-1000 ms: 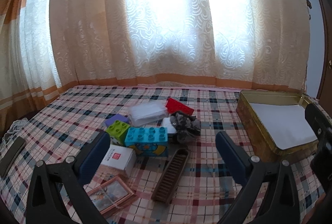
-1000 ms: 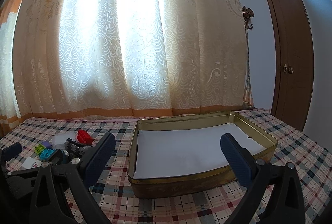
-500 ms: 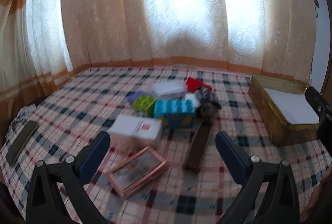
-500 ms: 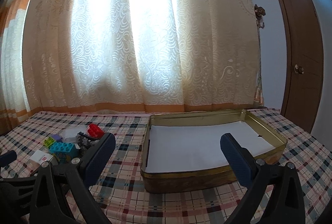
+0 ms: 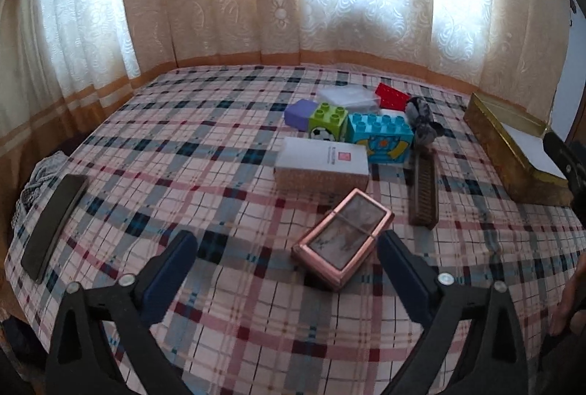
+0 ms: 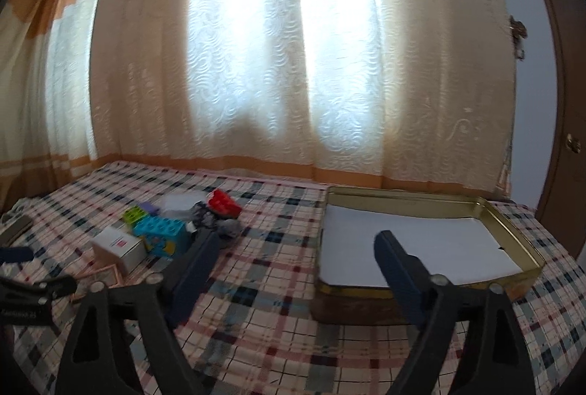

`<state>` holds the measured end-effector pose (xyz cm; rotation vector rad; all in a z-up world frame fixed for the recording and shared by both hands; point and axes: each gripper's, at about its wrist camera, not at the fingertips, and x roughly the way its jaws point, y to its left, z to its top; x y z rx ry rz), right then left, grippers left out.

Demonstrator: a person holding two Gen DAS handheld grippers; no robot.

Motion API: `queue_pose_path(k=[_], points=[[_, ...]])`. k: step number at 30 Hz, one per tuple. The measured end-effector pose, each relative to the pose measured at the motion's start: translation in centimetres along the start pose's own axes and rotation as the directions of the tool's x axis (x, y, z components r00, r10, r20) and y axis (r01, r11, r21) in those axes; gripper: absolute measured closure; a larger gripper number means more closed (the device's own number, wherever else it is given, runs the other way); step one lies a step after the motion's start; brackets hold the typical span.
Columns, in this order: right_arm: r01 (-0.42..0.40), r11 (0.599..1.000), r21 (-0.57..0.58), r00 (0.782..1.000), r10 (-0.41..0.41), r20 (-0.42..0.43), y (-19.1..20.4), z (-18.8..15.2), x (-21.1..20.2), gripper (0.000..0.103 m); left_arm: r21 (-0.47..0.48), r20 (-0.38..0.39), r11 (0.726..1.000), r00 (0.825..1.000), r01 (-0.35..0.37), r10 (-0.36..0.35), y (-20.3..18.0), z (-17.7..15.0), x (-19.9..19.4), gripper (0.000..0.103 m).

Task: Organize rigid objects
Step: 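Grasp the pink photo frame with the left tool while the right tool grasps the brown comb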

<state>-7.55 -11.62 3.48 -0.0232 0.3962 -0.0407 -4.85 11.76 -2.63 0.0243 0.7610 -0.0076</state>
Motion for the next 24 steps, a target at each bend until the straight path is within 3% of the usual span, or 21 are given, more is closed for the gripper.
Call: queue_pose_path(k=[4, 7, 12, 15, 18, 20, 24], points=[[-0.014, 1.0, 0.01, 1.0, 0.014, -0.014, -0.1, -0.1, 0.2, 0.018, 0.085, -0.053, 0.995, 0.998, 0.049, -0.045, -1.9, 0.5, 1.3, 0.01], [-0.018, 1.0, 0.016, 1.0, 0.018, -0.024, -0.1, -0.2, 0.2, 0.018, 0.132, -0.076, 0.99, 0.996, 0.047, -0.037, -2.8, 0.7, 2.3, 0.013], [-0.043, 0.999, 0.005, 0.999, 0.043, -0.028, 0.1, -0.1, 0.2, 0.018, 0.094, -0.144, 0.99, 0.986, 0.102, -0.088, -2.3, 0.4, 4.0, 0.028], [-0.062, 0.998, 0.003, 0.997, 0.062, -0.043, 0.3, -0.1, 0.5, 0.018, 0.076, -0.138, 0.989, 0.983, 0.131, -0.119, -2.1, 0.4, 3.9, 0.04], [-0.098, 0.995, -0.006, 0.993, 0.097, -0.073, 0.8, -0.1, 1.0, 0.027, 0.085, -0.132, 0.987, 0.984, 0.135, -0.124, -2.4, 0.4, 3.6, 0.047], [-0.13, 0.991, -0.016, 0.985, 0.127, -0.12, 1.4, -0.2, 1.7, 0.04, 0.079, -0.131, 0.987, 0.983, 0.141, -0.13, -2.3, 0.4, 3.6, 0.047], [-0.239, 0.971, 0.027, 0.936, 0.238, -0.259, 3.0, -0.8, 4.0, 0.041, 0.04, -0.119, 0.987, 0.982, 0.155, -0.149, -1.7, 0.4, 3.2, 0.047]])
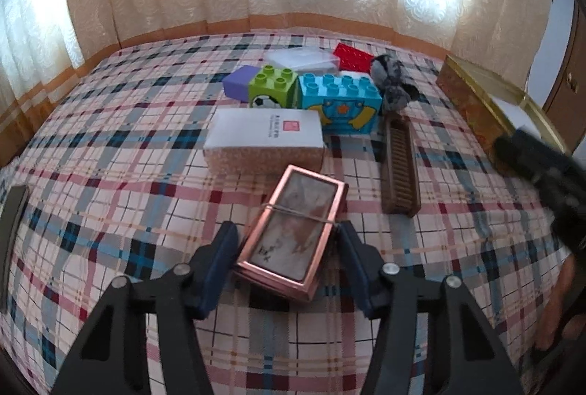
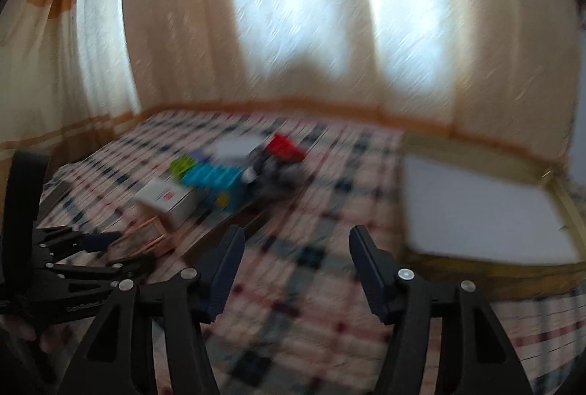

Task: Organize rigid objects
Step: 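Grasp the pink photo frame with the left tool while the right tool grasps the brown comb, then carry the frame and comb to the tin tray and release both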

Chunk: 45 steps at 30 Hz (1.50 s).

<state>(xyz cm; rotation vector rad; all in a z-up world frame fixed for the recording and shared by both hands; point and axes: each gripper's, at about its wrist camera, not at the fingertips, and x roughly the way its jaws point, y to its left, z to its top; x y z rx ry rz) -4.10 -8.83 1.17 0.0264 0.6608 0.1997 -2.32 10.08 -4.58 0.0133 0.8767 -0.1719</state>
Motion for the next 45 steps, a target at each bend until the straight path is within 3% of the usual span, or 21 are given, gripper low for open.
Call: queue_pose_path(k=[5, 9, 12, 17, 22, 25, 27, 28, 33, 37, 45], points=[[-0.1, 0.994, 0.035, 0.99, 0.103, -0.097, 2.2, 0.9, 2.6, 0.041, -0.013, 0.061, 0.999, 0.997, -0.038, 0.038, 0.6, -0.5, -1.7, 0.047], [-0.104, 0.991, 0.083, 0.976, 0.118, -0.185, 3.5, 1.3, 5.7, 0.041, -0.072, 0.091, 0.997, 0.995, -0.041, 0.048, 2.1, -0.7, -3.2, 0.047], [-0.056, 0.995, 0.082, 0.962, 0.076, -0.261, 4.4, 0.9, 8.0, 0.041, -0.07, 0.098, 0.996, 0.993, -0.056, 0.063, 2.7, -0.8, -3.5, 0.047], [-0.008, 0.999, -0.031, 0.962, -0.001, -0.273, 6.5, 0.7, 8.5, 0.043, -0.063, 0.056, 0.997, 0.997, -0.047, 0.051, 2.7, -1.2, -2.4, 0.047], [-0.033, 0.994, -0.101, 0.962, 0.004, -0.273, 6.4, 0.3, 7.5, 0.069, -0.065, 0.005, 0.998, 1.0, -0.026, 0.026, 2.4, -1.4, -1.4, 0.046], [-0.052, 0.993, -0.109, 0.962, 0.021, -0.271, 5.6, 0.0, 7.0, 0.076, -0.049, -0.009, 0.998, 0.999, -0.043, 0.042, 2.1, -1.1, -0.8, 0.045], [-0.079, 0.994, -0.074, 0.961, 0.056, -0.271, 4.4, 0.0, 6.8, 0.076, -0.044, -0.008, 0.998, 0.998, -0.055, 0.055, 2.0, -1.0, -0.6, 0.045], [-0.088, 0.995, -0.046, 0.96, 0.072, -0.269, 3.7, -0.1, 6.7, 0.076, -0.039, -0.007, 0.997, 0.998, -0.06, 0.06, 1.8, -0.9, -0.6, 0.052], [-0.118, 0.993, 0.026, 0.963, 0.121, -0.24, 2.0, -0.1, 5.8, 0.076, -0.06, 0.006, 0.998, 1.0, -0.026, 0.027, 2.1, -0.8, -0.8, 0.053], [-0.139, 0.99, 0.032, 0.973, 0.142, -0.182, 1.7, 0.3, 4.6, 0.076, -0.121, 0.077, 0.993, 0.997, 0.002, 0.007, 2.7, -0.8, -2.0, 0.057], [-0.183, 0.982, 0.041, 0.981, 0.185, -0.062, 1.5, 1.3, 2.3, 0.076, -0.108, 0.159, 0.994, 0.987, -0.002, 0.02, 1.8, -0.1, -4.1, 0.057]])
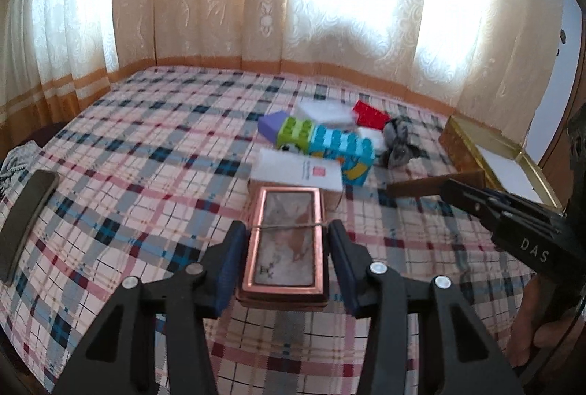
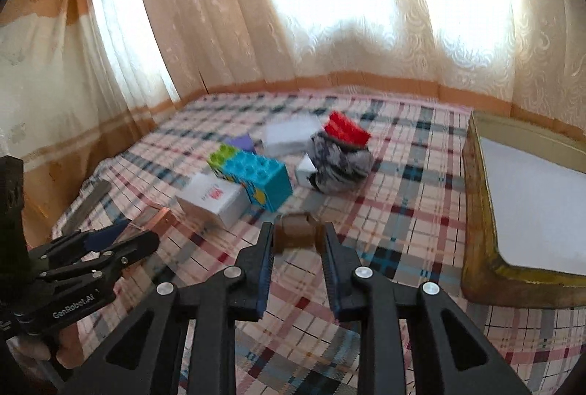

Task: Organize rigid objects
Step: 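Carry the frame and comb to the tin tray and release both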

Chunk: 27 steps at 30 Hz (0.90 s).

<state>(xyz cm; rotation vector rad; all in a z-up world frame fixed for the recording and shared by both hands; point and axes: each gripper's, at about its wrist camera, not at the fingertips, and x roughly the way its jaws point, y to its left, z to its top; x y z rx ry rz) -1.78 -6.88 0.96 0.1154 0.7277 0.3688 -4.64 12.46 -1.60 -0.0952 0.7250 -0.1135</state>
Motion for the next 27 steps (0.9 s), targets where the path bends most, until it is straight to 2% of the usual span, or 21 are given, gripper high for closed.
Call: queue_pose_path(k=[9, 15, 21, 27], points=[[-0.054, 0.998, 0.035, 0.985, 0.047, 0.164, -1.1, 1.1, -3.6, 0.076, 0.035, 0.059, 0.999, 0.998, 0.001, -0.003, -2.1, 1.5, -1.6, 0.057], [-0.055, 0.995, 0.083, 0.969, 0.033, 0.244, -3.5, 1.6, -6.0, 0.076, 0.069, 0.091, 0.997, 0.996, 0.021, -0.027, -4.9, 2.6, -1.8, 0.057], [-0.01, 0.99, 0.142, 0.95, -0.035, 0.311, -7.5, 1.6, -8.7, 0.076, 0.122, 0.115, 0.991, 0.991, 0.062, -0.076, -9.3, 4.0, -1.7, 0.057], [0.047, 0.974, 0.222, 0.932, -0.123, 0.34, -12.2, 1.3, -11.1, 0.076, 0.166, 0.134, 0.98, 0.982, 0.11, -0.133, -13.7, 5.6, -1.4, 0.057]])
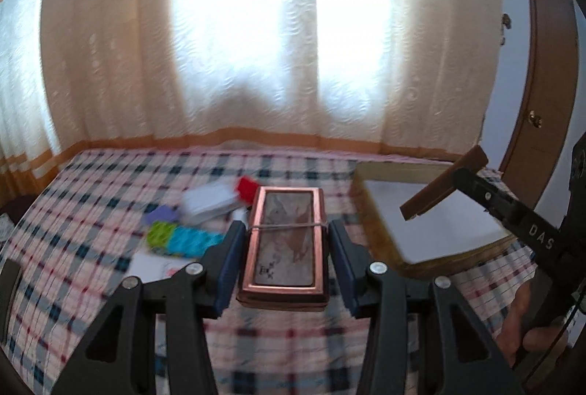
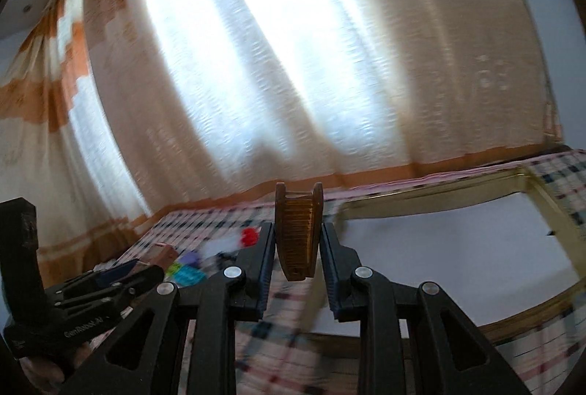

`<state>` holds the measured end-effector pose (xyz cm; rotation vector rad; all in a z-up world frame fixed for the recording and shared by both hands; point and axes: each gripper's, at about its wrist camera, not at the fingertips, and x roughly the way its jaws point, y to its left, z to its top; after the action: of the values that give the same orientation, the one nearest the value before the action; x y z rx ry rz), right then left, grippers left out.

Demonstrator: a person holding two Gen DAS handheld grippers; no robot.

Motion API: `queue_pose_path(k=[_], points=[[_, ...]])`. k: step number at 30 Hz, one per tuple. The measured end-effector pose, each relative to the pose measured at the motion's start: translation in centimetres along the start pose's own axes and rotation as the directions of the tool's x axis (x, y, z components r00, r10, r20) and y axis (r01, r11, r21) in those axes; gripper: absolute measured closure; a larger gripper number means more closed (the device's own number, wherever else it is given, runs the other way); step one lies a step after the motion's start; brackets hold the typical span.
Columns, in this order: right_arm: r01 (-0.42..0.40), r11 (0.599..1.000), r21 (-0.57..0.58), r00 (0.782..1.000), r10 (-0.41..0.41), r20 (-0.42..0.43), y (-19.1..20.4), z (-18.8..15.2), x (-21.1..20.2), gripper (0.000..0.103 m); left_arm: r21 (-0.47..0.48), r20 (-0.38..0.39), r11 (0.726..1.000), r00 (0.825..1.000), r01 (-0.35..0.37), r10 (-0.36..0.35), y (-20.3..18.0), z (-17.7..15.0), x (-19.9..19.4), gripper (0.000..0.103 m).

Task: Organize rigid objects
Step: 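Carry the frame and comb to the tin tray and release both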

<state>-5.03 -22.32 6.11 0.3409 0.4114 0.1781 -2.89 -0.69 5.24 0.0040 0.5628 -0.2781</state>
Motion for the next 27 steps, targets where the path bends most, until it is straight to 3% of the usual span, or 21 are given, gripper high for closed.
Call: queue_pose_path(k=[9, 16, 24, 27], points=[[0.13, 0.99, 0.051, 0.99, -0.133, 0.052, -6.1, 1.4, -2.7, 0.076, 0.034, 0.013, 0.996, 0.996, 0.085, -0.086, -5.8, 1.8, 2.3, 0.057], [0.262, 0.964, 0.04, 0.964, -0.264, 0.042, -10.1, 1.7, -3.4, 0.076, 0.071, -0.011, 0.99, 0.993, 0.12, -0.12, -10.8, 2.1, 5.5, 0.057], [0.381, 0.925, 0.018, 0.925, -0.38, -0.014, -14.0, 1.6, -2.3, 0.076, 0.1, -0.062, 0.989, 0.993, 0.108, -0.102, -15.8, 1.6, 9.8, 0.057], [0.37, 0.928, 0.039, 0.929, -0.369, -0.045, -14.6, 1.3, -1.8, 0.076, 0.096, -0.09, 0.989, 0.991, 0.109, -0.101, -16.3, 1.1, 10.9, 0.057]])
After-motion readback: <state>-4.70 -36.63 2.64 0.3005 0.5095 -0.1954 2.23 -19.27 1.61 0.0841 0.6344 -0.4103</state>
